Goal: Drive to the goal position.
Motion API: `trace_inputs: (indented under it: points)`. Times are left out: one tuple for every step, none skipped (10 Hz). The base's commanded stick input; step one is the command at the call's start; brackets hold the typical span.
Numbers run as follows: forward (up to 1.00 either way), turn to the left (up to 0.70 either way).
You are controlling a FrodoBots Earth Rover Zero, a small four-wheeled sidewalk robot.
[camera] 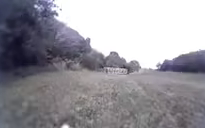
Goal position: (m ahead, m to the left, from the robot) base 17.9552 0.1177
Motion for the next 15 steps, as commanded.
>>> trace_inputs:
  points:
    - [0.7, -0.03]
    - [0.7, -0.13]
    - [0.7, -0.17]
    - [0.7, -0.17]
    - [0.7, -0.17]
    - [0.7, -0.17]
    - [0.7, -0.17]
    - [0.7, -0.17]
    - [0.7, -0.17]
    - [0.7, -0.17]
    - [0.7, -0.17]
    - [0.7, -0.07]
    - [0.7, -0.1]
    - [0.7, -0.12]
    - [0.7, -0.14]
